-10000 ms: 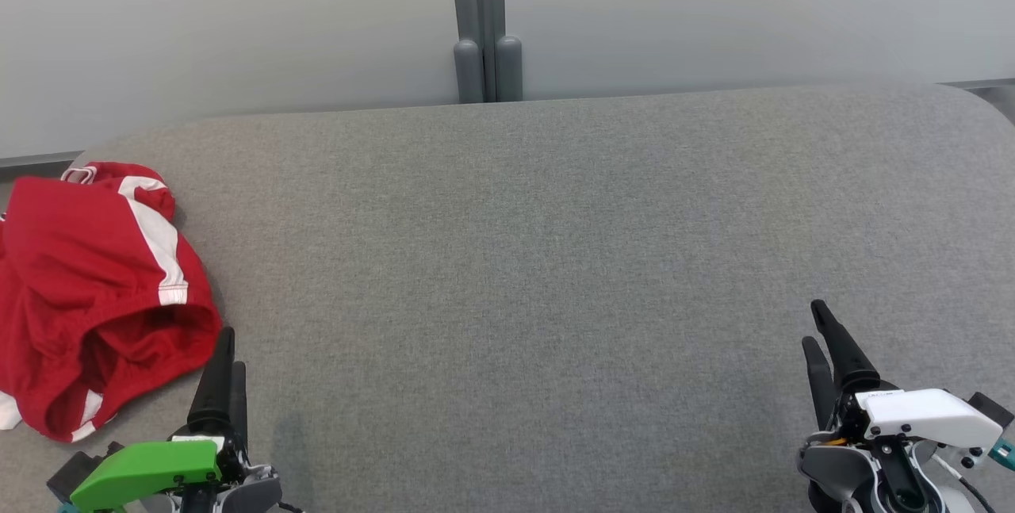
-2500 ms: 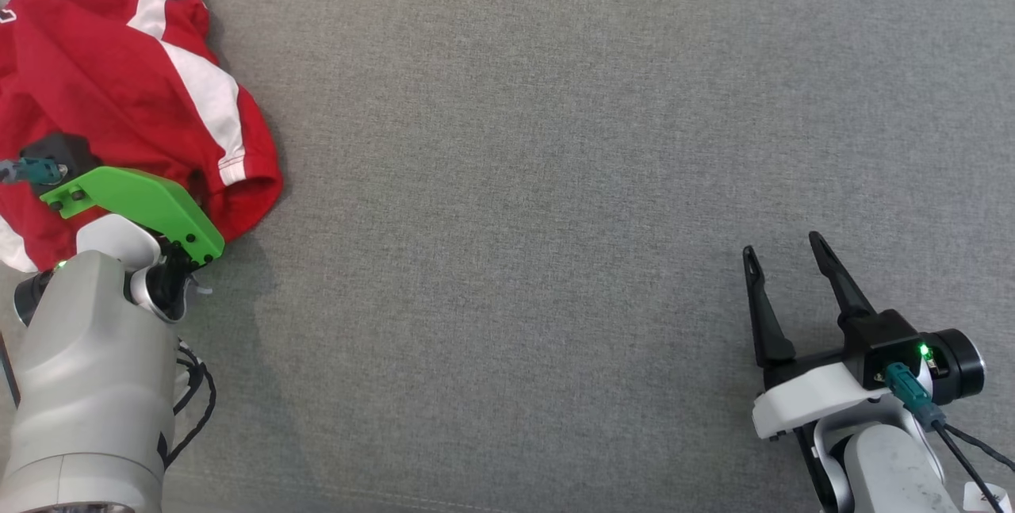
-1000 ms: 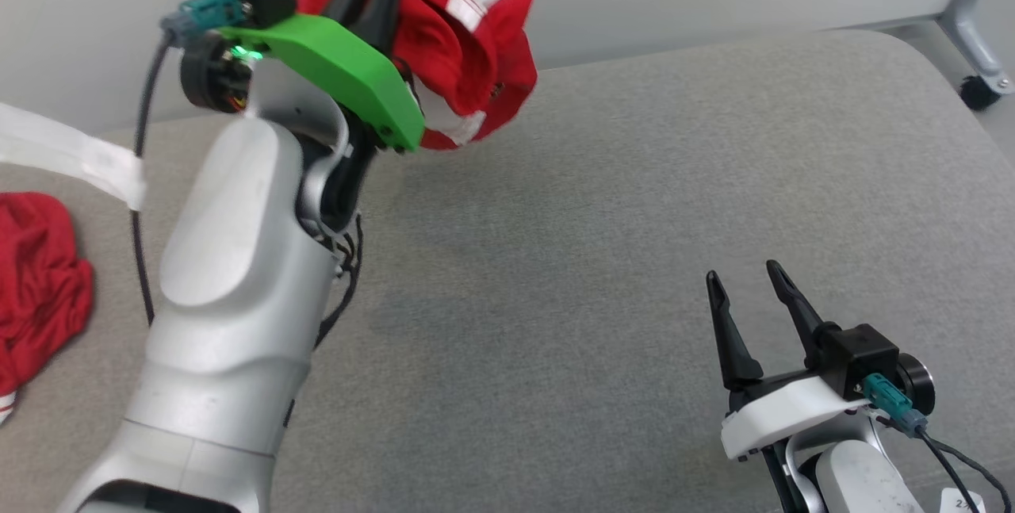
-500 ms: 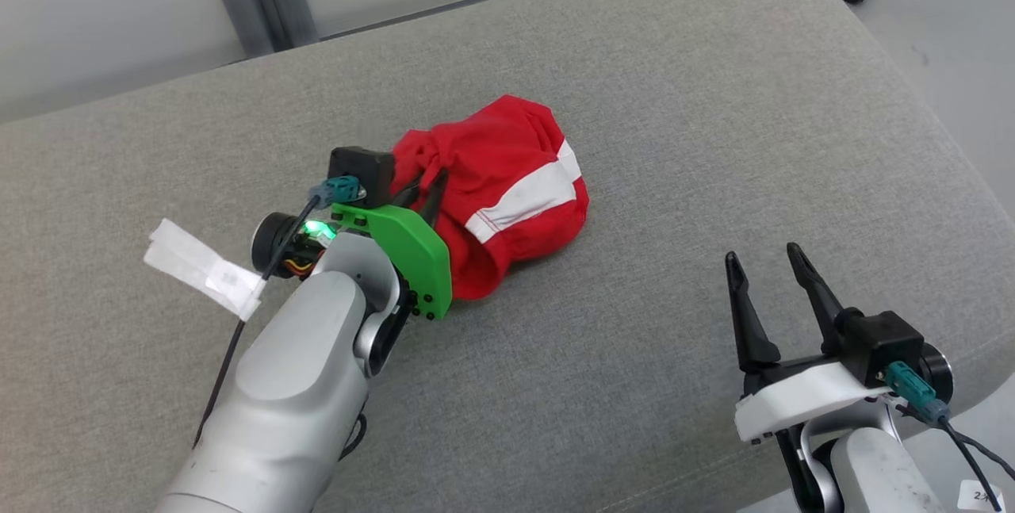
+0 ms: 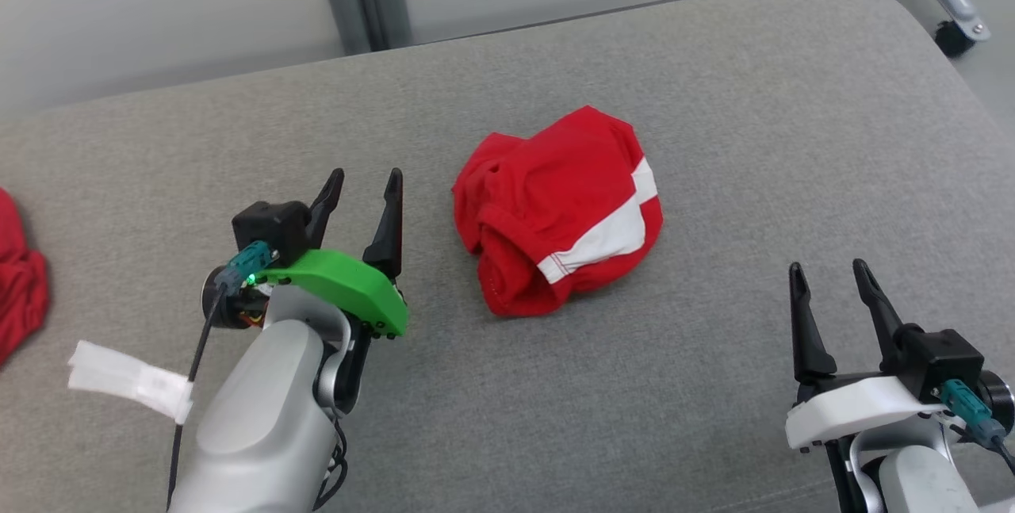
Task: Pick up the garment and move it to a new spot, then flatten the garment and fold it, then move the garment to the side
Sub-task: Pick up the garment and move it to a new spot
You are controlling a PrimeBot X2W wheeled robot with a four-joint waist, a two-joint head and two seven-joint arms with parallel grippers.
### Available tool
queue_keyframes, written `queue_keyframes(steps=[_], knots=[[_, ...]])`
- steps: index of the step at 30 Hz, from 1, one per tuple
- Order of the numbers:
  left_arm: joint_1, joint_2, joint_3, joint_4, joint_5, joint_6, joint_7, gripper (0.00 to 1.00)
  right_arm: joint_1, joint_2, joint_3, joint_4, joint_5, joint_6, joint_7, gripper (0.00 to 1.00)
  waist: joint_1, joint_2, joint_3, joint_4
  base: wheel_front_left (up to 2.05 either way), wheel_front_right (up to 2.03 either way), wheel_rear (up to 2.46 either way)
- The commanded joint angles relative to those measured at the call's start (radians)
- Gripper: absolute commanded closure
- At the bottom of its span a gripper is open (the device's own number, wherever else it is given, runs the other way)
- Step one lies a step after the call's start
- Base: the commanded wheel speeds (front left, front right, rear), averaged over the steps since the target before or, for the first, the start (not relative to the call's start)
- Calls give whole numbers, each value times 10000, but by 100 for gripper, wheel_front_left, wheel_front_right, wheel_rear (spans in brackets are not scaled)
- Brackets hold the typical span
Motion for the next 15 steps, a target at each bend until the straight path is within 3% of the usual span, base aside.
queue_keyframes(steps=[1,8,15], knots=[[431,116,230,-314,20,28,-73,0,204,-25,-120,-41,-72,-13,-32,0,0,-1,-774,986,0,0,0],[2589,233,1902,-2971,1116,-178,-62,0,456,-27,-392,-237,-175,-14,-31,0,0,-1,-1020,1559,0,0,0],[4503,-78,3154,-4111,2107,-570,-64,0,618,-27,-222,-405,-484,-14,-31,0,0,-1,-1187,1600,0,0,0]])
